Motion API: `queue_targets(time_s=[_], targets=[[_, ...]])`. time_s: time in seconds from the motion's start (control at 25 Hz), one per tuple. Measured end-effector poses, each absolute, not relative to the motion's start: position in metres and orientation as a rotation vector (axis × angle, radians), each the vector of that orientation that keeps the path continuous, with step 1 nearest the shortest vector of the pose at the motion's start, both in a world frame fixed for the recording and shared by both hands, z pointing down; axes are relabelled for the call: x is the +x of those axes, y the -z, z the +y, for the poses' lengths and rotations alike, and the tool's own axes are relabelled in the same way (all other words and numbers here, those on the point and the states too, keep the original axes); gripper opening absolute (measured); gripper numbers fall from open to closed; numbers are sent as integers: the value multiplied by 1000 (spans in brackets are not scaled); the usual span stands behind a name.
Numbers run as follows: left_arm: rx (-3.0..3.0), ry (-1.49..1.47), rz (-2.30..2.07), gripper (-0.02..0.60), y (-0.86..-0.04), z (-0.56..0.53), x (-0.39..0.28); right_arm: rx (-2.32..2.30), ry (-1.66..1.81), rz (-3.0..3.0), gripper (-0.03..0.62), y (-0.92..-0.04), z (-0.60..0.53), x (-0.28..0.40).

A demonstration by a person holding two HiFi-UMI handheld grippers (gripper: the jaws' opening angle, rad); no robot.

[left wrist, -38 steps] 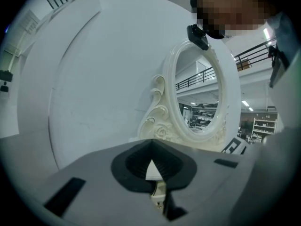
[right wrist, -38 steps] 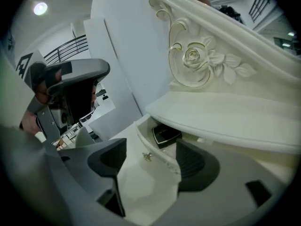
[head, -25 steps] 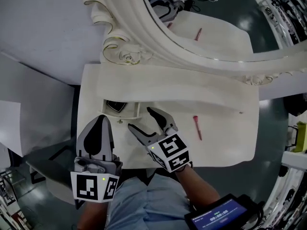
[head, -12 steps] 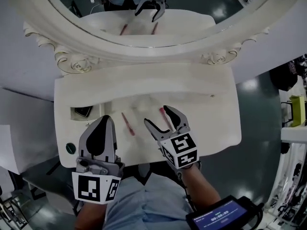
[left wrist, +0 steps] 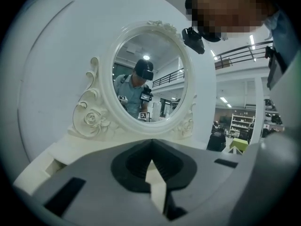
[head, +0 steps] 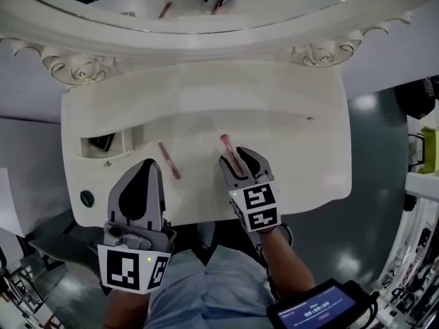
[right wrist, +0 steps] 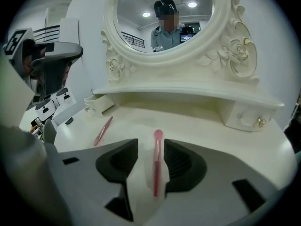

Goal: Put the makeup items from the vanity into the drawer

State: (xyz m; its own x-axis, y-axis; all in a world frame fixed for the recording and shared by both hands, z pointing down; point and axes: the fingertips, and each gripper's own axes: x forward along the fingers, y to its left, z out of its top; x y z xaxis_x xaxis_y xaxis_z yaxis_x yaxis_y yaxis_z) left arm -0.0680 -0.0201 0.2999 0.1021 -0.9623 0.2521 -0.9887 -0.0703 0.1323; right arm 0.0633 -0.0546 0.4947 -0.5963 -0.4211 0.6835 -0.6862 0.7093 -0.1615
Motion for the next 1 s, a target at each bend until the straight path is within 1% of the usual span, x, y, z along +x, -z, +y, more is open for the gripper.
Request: queue_targets(time_s=[0.16,0.32,0.4,0.72,1.0], targets=[[2082,-163,-1940,-2,-308,-21,-70,831,-564,-2242,132,-511,-55,67],[2059,-164,-1951,-2,-312,-22,-75,849,-560,-2200,60,-519,-59,72],[2052,-163,-1956,-2,-313,-22,-77,849,-560,-2196,43,-519,-60,72],[2056,-129,-1997,-2,-300,-21,-86,842,-503,-2275,41,-481,-73,52],[2024,-70,-2100,-2,-273,-9,-113,774,-388,-2403,41,-425,-83,4]])
